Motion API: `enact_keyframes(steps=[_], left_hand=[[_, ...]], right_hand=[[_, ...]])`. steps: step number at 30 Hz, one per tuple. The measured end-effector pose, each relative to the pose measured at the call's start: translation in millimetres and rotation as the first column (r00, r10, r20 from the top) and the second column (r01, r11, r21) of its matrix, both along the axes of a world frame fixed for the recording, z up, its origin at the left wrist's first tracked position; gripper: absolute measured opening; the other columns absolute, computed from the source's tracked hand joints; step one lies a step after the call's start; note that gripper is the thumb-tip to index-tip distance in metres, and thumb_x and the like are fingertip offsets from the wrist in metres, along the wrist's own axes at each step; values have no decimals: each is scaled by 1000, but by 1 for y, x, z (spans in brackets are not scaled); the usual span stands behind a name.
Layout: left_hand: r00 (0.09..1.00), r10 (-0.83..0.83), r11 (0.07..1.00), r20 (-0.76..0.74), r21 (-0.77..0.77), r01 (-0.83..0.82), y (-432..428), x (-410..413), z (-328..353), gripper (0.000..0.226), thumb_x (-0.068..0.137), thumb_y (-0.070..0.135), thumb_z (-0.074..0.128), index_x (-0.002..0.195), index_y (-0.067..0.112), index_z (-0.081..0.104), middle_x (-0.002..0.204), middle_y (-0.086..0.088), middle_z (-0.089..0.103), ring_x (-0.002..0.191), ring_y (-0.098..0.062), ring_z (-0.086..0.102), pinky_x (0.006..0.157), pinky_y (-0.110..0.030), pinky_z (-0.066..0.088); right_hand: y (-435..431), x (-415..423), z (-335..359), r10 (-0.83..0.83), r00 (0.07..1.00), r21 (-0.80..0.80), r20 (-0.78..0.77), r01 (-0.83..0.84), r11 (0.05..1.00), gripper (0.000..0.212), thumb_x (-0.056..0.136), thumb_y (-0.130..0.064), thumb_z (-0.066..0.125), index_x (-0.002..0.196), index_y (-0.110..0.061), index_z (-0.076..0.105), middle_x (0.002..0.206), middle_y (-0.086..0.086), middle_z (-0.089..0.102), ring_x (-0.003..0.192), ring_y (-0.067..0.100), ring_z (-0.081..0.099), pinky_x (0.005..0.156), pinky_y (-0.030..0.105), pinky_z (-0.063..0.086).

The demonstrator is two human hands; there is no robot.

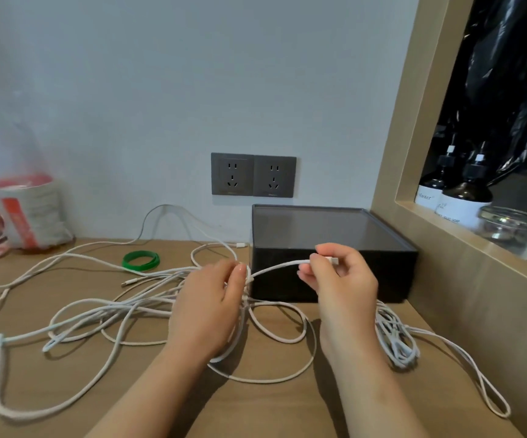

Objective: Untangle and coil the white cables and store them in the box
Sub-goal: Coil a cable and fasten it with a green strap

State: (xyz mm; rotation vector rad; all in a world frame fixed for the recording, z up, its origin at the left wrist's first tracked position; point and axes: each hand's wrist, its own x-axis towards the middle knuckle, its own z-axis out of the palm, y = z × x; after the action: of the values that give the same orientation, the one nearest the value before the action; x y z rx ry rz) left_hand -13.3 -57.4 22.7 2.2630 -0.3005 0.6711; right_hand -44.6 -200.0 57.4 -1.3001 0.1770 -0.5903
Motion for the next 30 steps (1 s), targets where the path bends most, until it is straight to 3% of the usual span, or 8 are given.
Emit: enact_keyframes(steps=[5, 8, 11, 13, 15, 21, 25, 30], left_hand=[[962, 134, 943, -239, 329, -50, -6, 7, -9, 53, 91, 51, 46, 140, 32, 38, 141, 6, 45, 129, -17, 41, 105, -40, 37], [950, 108, 946, -294, 323, -7, -1, 3, -11, 41, 95, 41, 46, 135, 33, 44, 129, 5, 56, 121, -16, 49, 102, -38, 39], [958, 12, 986, -285, 162, 36, 7, -8, -8, 23, 95, 35, 49, 117, 32, 57, 104, 12, 63, 100, -10, 57, 87, -29, 47], [951, -67, 991, -300, 89, 97, 14, -16, -7, 15, 94, 39, 50, 105, 36, 60, 94, 18, 62, 90, 0, 57, 76, -17, 46], [936, -142, 985, -321, 47, 165, 23, -21, -7, 20, 96, 40, 45, 99, 34, 64, 92, 15, 66, 87, 3, 58, 74, -11, 43], [980, -101, 981, -173, -183, 69, 39, -18, -8, 24, 94, 9, 52, 106, 27, 64, 97, 15, 66, 88, 4, 64, 82, -16, 51], [995, 39, 988, -87, 153, -25, 47, -6, -14, 20, 88, 16, 62, 107, 22, 66, 100, 11, 65, 98, -8, 59, 83, -20, 41], [967, 39, 958, -253, 283, 36, 44, -3, -14, 26, 94, 23, 53, 117, 29, 63, 116, 12, 63, 110, -7, 55, 94, -23, 40]], right_hand=[[-15, 1, -1, 51, 998, 211, -43, -41, 977, 13, 85, 4, 57, 84, -8, 61, 69, 6, 62, 67, 14, 65, 68, 27, 57], [-21, 2, -7, -55, 973, -138, -222, 25, 990, 11, 83, -2, 57, 80, -12, 59, 69, 4, 60, 69, 17, 62, 67, 30, 54], [-15, -4, -14, -182, 922, -754, -341, -153, 639, 9, 86, -15, 57, 79, -20, 55, 78, -1, 58, 77, 17, 56, 70, 35, 52], [-7, -7, -15, -257, 883, -904, -392, -319, 285, 5, 90, -22, 55, 92, -26, 55, 92, -4, 58, 94, 17, 52, 84, 36, 45], [0, -6, -17, -309, 877, -929, -369, -362, 84, 19, 92, -25, 54, 110, -29, 55, 108, -3, 58, 108, 19, 47, 93, 36, 37], [27, -2, -23, 129, 983, -952, -129, -159, 261, 30, 97, -36, 40, 123, -30, 54, 123, -15, 53, 113, 3, 38, 97, 28, 32], [31, 3, -34, 199, 911, -900, -361, -396, 184, 38, 95, -45, 41, 92, -21, 70, 109, -8, 64, 108, 8, 48, 96, 36, 39], [19, 8, -35, 123, 933, -854, -339, -360, 376, 14, 91, -29, 54, 88, -23, 66, 96, -8, 63, 88, 7, 57, 81, 31, 52]])
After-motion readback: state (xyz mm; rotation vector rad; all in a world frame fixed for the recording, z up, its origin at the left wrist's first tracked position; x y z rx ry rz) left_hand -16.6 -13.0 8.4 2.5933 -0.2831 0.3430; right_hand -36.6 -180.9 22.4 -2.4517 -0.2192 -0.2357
